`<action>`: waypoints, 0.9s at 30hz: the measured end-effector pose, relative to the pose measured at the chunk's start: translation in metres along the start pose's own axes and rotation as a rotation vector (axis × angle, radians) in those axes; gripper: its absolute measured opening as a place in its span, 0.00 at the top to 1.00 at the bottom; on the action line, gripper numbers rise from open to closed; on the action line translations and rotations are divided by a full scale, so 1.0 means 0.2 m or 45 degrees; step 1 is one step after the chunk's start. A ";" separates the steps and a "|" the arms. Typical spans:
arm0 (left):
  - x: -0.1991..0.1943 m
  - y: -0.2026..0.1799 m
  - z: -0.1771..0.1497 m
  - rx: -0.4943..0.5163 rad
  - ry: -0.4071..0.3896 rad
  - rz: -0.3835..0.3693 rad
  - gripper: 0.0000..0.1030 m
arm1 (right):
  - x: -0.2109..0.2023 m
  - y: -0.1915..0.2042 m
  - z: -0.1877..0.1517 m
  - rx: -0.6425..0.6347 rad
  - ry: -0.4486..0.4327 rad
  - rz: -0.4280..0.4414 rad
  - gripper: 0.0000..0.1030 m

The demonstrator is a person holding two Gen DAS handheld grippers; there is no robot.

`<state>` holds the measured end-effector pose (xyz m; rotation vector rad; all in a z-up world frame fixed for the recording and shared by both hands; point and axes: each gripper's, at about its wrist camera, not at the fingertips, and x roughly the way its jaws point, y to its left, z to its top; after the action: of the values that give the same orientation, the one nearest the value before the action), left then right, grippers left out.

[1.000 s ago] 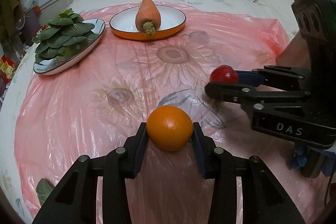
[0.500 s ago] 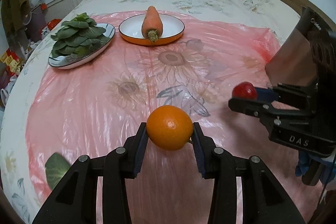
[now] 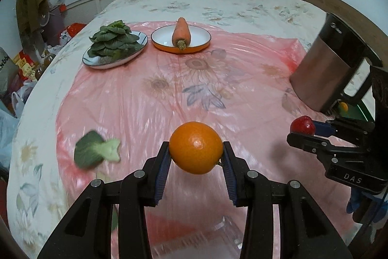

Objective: Organize fruits
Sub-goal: 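Carry the red apple and orange to the green tray and lower them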

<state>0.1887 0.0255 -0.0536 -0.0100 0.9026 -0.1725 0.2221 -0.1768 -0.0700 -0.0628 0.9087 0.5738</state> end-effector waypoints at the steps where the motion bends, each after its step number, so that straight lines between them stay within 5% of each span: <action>1: -0.03 -0.02 -0.03 0.003 -0.003 0.001 0.65 | -0.02 0.00 -0.03 0.000 0.005 -0.006 0.68; 15: -0.25 -0.21 -0.23 0.013 -0.020 -0.046 0.65 | -0.29 0.01 -0.31 0.071 0.011 -0.056 0.68; 27: -0.37 -0.51 -0.30 0.111 -0.054 0.008 0.65 | -0.53 -0.09 -0.49 0.117 -0.027 -0.121 0.68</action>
<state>0.0827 -0.0597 -0.0247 0.0702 0.8521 -0.2052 0.1094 -0.2668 -0.0538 -0.0167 0.9057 0.4429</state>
